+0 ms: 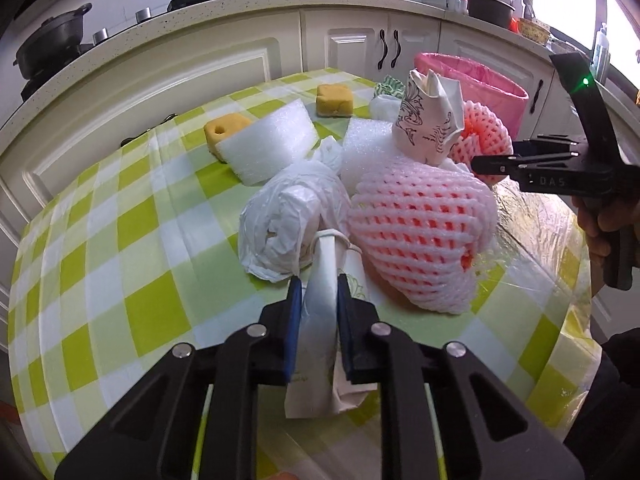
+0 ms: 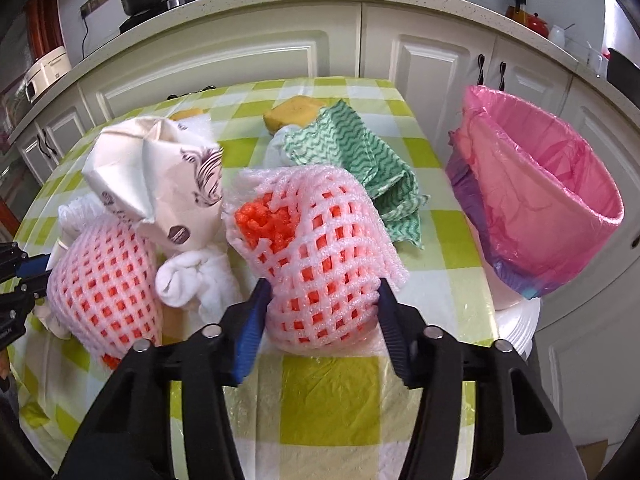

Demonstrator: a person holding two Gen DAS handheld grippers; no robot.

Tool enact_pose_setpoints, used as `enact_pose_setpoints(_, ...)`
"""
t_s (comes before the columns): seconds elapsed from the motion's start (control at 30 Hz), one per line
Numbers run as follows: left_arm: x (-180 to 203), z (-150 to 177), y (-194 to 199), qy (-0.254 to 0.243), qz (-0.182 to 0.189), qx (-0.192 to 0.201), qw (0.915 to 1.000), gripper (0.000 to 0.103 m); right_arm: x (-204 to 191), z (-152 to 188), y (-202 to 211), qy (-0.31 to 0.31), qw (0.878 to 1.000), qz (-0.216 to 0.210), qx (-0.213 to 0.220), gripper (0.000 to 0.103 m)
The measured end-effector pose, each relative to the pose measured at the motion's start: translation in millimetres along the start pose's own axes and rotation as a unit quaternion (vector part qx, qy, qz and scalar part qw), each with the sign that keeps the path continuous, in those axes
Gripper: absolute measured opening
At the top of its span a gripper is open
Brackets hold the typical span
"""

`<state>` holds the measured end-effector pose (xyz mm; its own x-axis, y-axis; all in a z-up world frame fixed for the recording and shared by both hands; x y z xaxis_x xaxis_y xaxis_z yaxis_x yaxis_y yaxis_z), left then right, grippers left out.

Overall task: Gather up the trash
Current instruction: 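Grasp the large pink foam net with the right tool while the left tool grasps the white paper towel, then carry both held items over the pink bin and open both tools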

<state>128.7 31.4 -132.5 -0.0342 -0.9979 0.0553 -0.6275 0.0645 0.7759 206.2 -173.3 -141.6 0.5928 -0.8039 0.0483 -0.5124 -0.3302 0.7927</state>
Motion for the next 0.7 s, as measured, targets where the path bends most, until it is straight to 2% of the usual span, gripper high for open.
enact_pose_setpoints(0.1,-1,2,8,0.012,0.003,0.003,0.9999,0.016,0,2,6,-0.007,1.0,-0.004,0.008,0.041)
enact_pose_setpoints(0.3,-10,-3,39,0.038,-0.005,0.027,0.9989,0.016,4,3,34,-0.021,0.999,-0.019,0.034,0.041)
enact_pose_setpoints(0.4,-13,-16,63,0.05,-0.008,0.052,0.9974,0.016,10,-3,55,-0.028,0.998,-0.025,0.054,0.041)
enact_pose_setpoints(0.53,-2,-58,92,0.044,0.001,0.096,0.9944,0.017,30,-17,81,-0.046,0.995,-0.024,0.083,0.041)
enact_pose_setpoints(0.7,38,-129,95,0.013,0.03,0.141,0.9895,0.017,79,-44,103,-0.063,0.991,0.013,0.12,0.041)
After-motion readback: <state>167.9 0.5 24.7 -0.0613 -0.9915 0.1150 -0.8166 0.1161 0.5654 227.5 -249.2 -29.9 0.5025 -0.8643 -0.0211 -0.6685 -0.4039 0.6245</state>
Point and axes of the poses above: each gripper's, at about its wrist camera, not at the fingertips, and y roughly against the way its jaws point, x to its right, z to its underside, the point moved 6 cm from there along -y, roughly the way its jaws point, and after that the axes turned 8 degrees about y, right-handed, at the moved point
